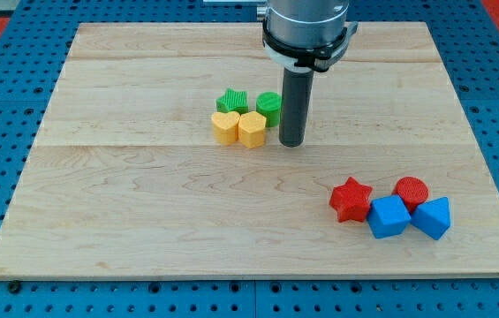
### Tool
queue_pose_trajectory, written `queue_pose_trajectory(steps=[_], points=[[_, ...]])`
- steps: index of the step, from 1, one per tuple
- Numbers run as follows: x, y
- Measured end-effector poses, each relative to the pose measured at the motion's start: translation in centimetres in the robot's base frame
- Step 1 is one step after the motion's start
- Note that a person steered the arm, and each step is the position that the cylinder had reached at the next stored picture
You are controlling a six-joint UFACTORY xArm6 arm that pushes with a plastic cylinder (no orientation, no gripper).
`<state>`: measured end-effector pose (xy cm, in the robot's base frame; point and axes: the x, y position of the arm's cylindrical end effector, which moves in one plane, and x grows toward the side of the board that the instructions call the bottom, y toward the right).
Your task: Move the green circle into the green star
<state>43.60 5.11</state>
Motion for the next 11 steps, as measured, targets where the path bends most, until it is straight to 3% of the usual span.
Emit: queue_pose_trajectory(steps=[5, 8, 9, 10, 11], points=[[-2.0, -2.2], [0.2, 2.4], [-3.0, 9.4], [-9.2, 8.3], [-11.0, 5.2]])
